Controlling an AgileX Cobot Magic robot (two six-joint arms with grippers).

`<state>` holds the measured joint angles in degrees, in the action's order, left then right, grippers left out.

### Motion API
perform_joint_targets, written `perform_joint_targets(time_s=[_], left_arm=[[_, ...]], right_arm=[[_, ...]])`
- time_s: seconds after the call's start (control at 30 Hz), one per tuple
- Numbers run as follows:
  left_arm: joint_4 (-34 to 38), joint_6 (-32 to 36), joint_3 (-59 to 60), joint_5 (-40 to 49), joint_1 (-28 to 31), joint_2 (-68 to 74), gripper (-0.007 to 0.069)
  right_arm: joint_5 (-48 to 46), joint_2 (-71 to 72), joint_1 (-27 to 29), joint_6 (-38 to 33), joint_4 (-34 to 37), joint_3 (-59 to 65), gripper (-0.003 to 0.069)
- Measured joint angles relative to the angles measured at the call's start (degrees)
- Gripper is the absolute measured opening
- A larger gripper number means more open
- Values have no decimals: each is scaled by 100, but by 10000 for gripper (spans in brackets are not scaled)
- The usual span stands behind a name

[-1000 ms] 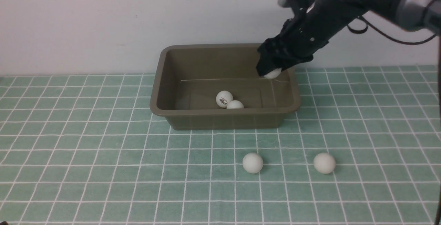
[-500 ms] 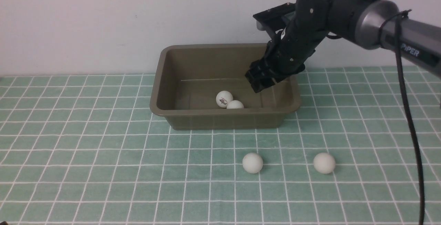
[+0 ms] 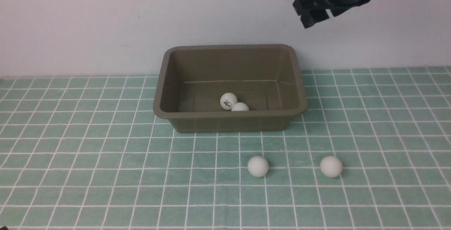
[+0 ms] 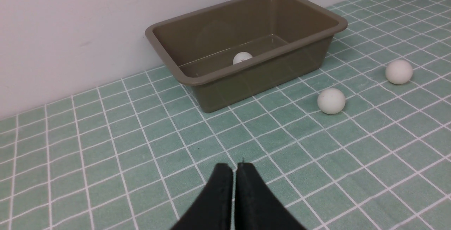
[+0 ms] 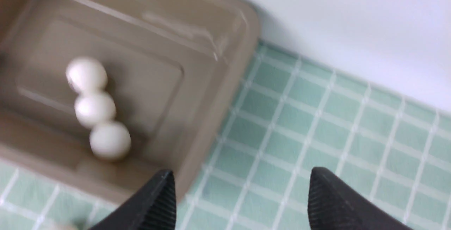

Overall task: Put the table tennis balls in the box on the green coffee tablecloth.
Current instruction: 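Reach for and grasp a ping pong ball on the table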

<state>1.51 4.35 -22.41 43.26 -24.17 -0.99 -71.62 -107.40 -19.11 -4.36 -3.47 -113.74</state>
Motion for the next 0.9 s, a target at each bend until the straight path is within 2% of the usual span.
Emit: perform_joint_targets(time_s=[0.4,0.53,0.9], left_arm=[[0,0,0,0,0,0,-4],[0,0,0,0,0,0,-4],[0,0,0,0,0,0,-4]], right_arm=[[32,751,113,31,135,2365,459],[693,746,113,25,406,3123,459],[1835,746,113,25,481,4226,459]])
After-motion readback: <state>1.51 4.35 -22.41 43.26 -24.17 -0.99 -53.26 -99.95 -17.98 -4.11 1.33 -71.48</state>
